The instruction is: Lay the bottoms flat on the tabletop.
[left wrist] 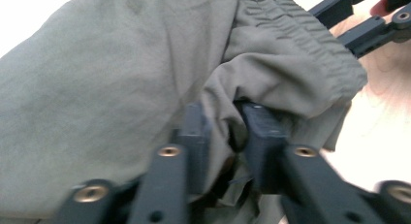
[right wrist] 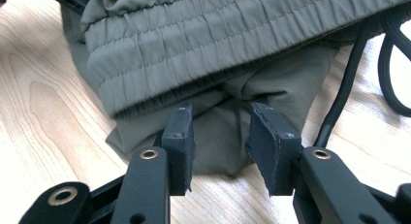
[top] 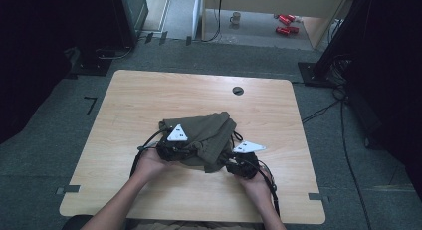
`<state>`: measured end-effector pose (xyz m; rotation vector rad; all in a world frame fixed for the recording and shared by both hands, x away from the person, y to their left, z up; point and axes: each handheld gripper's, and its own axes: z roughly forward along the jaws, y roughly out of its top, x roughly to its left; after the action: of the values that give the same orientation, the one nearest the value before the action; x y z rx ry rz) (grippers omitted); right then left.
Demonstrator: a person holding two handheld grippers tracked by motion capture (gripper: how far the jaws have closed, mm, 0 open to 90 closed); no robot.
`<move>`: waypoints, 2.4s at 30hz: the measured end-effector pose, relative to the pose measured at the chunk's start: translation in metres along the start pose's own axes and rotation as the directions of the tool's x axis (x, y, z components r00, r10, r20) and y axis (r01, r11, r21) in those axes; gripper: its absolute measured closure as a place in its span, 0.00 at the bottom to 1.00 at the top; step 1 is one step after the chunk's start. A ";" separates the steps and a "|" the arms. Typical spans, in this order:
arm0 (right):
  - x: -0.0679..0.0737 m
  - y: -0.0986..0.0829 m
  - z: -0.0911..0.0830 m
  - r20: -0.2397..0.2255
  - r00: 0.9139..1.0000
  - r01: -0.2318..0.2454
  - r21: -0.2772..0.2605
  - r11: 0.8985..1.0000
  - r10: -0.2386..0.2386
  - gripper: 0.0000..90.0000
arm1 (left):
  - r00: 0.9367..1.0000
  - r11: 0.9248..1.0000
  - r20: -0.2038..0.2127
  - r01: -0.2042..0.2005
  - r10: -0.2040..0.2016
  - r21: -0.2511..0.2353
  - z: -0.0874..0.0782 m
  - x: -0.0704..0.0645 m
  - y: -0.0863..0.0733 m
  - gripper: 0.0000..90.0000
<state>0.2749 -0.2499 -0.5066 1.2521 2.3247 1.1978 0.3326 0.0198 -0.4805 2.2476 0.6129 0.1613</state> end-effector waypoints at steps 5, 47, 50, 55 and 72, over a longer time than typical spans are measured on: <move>0.000 -0.001 0.000 0.002 1.000 -0.005 0.008 1.000 0.004 0.68 | 0.998 0.999 0.051 0.026 -0.027 0.025 -0.003 -0.005 0.002 0.96; 0.007 -0.014 -0.003 0.018 0.995 0.094 0.070 0.993 -0.095 0.73 | 0.966 0.952 -0.024 0.250 -0.258 -0.179 -0.078 0.073 0.026 0.97; 0.009 -0.015 -0.004 0.022 0.994 0.108 0.073 0.991 -0.110 0.73 | 0.963 0.953 -0.051 0.255 -0.266 -0.161 -0.075 0.089 0.030 0.97; 0.008 -0.016 -0.005 0.018 0.994 0.110 0.069 0.992 -0.111 0.73 | 0.958 0.950 -0.068 0.266 -0.280 -0.164 -0.072 0.106 0.031 0.97; 0.009 -0.020 -0.008 0.021 0.992 0.126 0.065 0.990 -0.128 0.74 | 0.899 0.911 -0.161 0.387 -0.407 -0.142 -0.045 0.164 0.012 0.96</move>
<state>0.2530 -0.2533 -0.5152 1.1128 2.4014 1.0691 0.4673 0.1214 -0.4534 1.9690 1.1261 0.1953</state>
